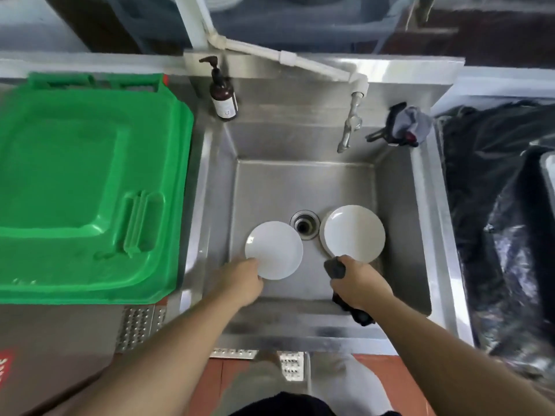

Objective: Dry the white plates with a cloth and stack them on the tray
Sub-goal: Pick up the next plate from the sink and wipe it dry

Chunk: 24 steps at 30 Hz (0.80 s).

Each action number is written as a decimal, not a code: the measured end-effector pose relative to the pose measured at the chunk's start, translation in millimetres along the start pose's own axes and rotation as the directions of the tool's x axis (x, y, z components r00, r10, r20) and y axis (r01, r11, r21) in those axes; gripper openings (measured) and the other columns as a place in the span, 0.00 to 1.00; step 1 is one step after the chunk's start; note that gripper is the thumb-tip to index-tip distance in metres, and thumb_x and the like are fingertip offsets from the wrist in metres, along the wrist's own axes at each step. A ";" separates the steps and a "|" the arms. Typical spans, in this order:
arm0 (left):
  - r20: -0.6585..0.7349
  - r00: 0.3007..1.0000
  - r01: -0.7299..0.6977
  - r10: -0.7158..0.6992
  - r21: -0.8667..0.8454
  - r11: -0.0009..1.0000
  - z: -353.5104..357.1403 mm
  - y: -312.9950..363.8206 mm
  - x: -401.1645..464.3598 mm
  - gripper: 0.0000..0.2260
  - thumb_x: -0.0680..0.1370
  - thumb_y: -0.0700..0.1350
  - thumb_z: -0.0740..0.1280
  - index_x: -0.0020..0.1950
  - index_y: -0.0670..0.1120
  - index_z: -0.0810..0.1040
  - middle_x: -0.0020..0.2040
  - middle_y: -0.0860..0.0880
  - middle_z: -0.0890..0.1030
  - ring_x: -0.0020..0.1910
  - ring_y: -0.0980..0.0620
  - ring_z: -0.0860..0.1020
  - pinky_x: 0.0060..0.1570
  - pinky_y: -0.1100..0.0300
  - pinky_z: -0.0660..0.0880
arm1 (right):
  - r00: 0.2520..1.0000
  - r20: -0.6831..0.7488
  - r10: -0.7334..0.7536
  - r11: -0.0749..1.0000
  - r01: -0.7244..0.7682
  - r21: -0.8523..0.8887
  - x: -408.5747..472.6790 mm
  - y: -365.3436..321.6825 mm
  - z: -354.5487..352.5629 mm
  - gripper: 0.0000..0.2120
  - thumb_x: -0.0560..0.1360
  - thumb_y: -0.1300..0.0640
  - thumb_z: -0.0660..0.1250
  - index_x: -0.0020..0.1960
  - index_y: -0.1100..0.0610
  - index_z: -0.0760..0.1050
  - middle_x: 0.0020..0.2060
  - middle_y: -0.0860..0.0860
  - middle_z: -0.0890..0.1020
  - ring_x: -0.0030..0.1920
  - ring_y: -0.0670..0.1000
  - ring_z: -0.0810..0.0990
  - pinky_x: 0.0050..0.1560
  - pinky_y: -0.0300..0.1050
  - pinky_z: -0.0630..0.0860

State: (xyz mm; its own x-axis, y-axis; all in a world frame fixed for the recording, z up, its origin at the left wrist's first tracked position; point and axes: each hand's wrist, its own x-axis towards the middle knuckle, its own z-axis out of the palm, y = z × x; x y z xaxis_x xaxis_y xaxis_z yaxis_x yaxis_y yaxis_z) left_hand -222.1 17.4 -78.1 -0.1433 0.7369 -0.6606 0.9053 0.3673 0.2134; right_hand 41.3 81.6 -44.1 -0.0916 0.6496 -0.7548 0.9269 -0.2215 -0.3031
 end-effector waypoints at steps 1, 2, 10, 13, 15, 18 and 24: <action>0.007 1.000 -0.004 0.004 -0.009 1.000 4.3 -0.7 6.2 0.16 0.81 0.51 0.62 0.67 0.53 0.78 0.60 0.47 0.83 0.54 0.42 0.81 0.54 0.49 0.81 | 1.000 0.011 0.016 1.000 -0.016 0.013 4.7 0.1 3.1 0.10 0.75 0.59 0.62 0.44 0.43 0.67 0.34 0.51 0.79 0.27 0.48 0.71 0.26 0.44 0.69; 0.015 1.000 -0.004 0.005 -0.018 1.000 8.0 -1.2 12.1 0.16 0.81 0.51 0.62 0.67 0.52 0.78 0.60 0.46 0.83 0.54 0.41 0.81 0.54 0.49 0.81 | 0.999 0.018 0.027 0.999 -0.027 0.024 9.5 0.2 6.6 0.10 0.76 0.59 0.61 0.43 0.44 0.67 0.35 0.54 0.80 0.27 0.49 0.70 0.25 0.43 0.68; 0.056 0.996 0.079 -0.076 -0.054 0.995 37.6 -16.9 68.6 0.14 0.79 0.48 0.63 0.63 0.49 0.80 0.59 0.45 0.82 0.54 0.41 0.81 0.53 0.49 0.81 | 0.994 0.078 0.076 0.983 -0.087 0.159 61.2 7.5 36.2 0.07 0.72 0.60 0.59 0.43 0.48 0.71 0.29 0.54 0.81 0.22 0.54 0.73 0.22 0.47 0.71; 0.068 0.992 0.110 -0.110 0.008 0.994 55.5 -28.9 95.3 0.15 0.80 0.48 0.63 0.64 0.50 0.80 0.61 0.45 0.82 0.56 0.41 0.81 0.56 0.47 0.81 | 0.991 0.096 0.095 0.968 -0.115 0.221 86.9 12.8 53.0 0.08 0.69 0.60 0.56 0.43 0.49 0.71 0.30 0.57 0.80 0.22 0.55 0.71 0.23 0.46 0.71; 0.084 0.987 0.134 -0.137 0.037 0.990 67.0 -35.2 113.5 0.15 0.81 0.47 0.62 0.66 0.49 0.79 0.61 0.44 0.81 0.57 0.40 0.81 0.57 0.47 0.80 | 0.991 0.086 0.103 0.971 -0.119 0.209 104.8 16.1 60.9 0.10 0.68 0.60 0.56 0.44 0.48 0.71 0.32 0.56 0.82 0.21 0.55 0.71 0.23 0.46 0.71; 0.078 0.983 0.161 -0.166 0.068 0.985 79.3 -40.9 140.4 0.15 0.82 0.46 0.62 0.68 0.47 0.77 0.61 0.42 0.80 0.58 0.39 0.80 0.57 0.50 0.78 | 0.994 0.059 0.094 0.988 -0.100 0.114 129.6 21.2 68.0 0.12 0.70 0.58 0.58 0.50 0.46 0.72 0.35 0.52 0.85 0.24 0.53 0.78 0.25 0.46 0.76; 0.065 0.950 0.305 -0.305 0.005 0.952 97.0 -48.9 182.8 0.18 0.81 0.46 0.65 0.70 0.42 0.74 0.66 0.40 0.78 0.60 0.37 0.80 0.51 0.49 0.80 | 0.997 0.002 0.076 0.997 -0.076 0.012 172.5 29.6 83.2 0.20 0.76 0.56 0.62 0.68 0.51 0.72 0.45 0.53 0.85 0.43 0.58 0.86 0.45 0.57 0.85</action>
State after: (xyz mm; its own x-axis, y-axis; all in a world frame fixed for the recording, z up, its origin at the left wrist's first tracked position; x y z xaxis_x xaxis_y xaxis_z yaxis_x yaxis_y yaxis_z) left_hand -253.7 79.1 -279.1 -0.3863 0.5516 -0.7393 0.8202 0.5720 -0.0017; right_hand 22.7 126.5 -231.7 -0.0215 0.6296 -0.7766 0.9268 -0.2787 -0.2517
